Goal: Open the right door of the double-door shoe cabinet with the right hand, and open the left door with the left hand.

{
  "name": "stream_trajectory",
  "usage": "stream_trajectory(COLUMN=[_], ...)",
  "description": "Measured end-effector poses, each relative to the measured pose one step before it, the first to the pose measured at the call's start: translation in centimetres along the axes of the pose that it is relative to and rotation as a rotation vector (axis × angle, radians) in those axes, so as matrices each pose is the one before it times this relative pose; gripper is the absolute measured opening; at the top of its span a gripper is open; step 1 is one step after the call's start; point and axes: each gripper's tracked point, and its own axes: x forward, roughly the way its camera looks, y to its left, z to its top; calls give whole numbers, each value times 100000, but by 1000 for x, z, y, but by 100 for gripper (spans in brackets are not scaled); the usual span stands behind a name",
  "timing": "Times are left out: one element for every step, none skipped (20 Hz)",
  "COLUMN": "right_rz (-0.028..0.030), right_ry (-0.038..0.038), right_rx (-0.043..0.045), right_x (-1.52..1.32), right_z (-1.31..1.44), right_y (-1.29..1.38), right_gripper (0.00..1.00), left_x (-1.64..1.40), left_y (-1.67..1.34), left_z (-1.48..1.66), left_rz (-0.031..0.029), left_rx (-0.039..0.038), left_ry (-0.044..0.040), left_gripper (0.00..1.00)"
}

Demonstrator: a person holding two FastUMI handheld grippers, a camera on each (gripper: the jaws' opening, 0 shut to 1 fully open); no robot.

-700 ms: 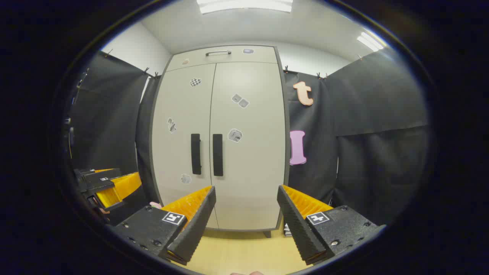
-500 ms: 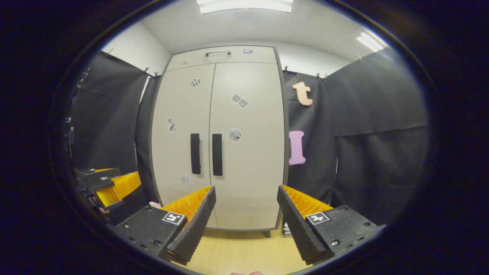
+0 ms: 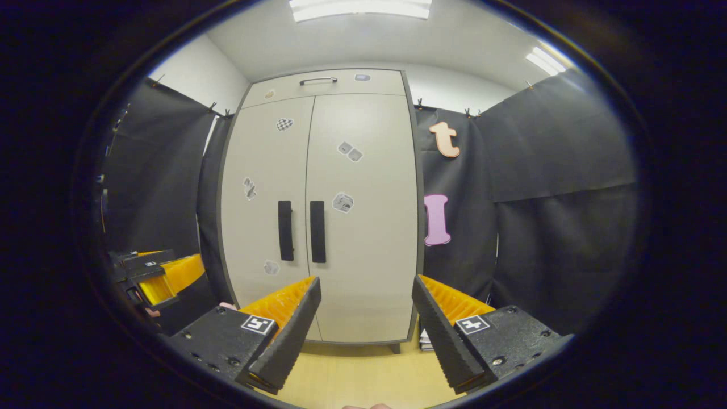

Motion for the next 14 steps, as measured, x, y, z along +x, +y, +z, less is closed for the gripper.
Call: stream_trajectory(right_rz=[58,24,-89,-130,65,81,34,-147,42,-87,-173,-29,61,371], right_ry=[-49,-72,-98,129,59,199,34,153,65,22,-26,-102,-168,-108], right_rx=[80,-105,-153,-210,-7,58,27,0,-32,-42,-65,-56,15,-117], right_x=[45,75,2,37,27,-13,35,24,59,15,2,129,224,309], right_z=[60,10,28,-114,-41,-12,-18,-61,2,3,52,74,151,146], right_y=[35,68,8,-3,0,56,52,-12,-6,10,-20,-8,109,132], right_gripper=[100,100,100,100,100,100,100,100,100,100,100,100,100,100], left_x=[63,16,57,34,-24,-3,72,82,71,-17,-41,-23,-13,-42], left_y=[-24,20,12,45,-19,19,31,-1,67,54,52,40,-16,54], left_z=[-7,5,14,39,-5,19,-4,33,21,-45,-18,-55,-43,-68], left_rz=[-123,-67,51,92,-73,87,-56,-67,149,186,91,-31,-159,-73], left_rx=[-46,12,91,84,30,-40,8,74,125,116,53,-10,1,153], left_ry=[72,23,-91,-60,-17,-85,29,69,-130,-16,45,127,300,346], left_gripper=[95,95,95,95,95,95,95,95,95,95,95,95,95,95])
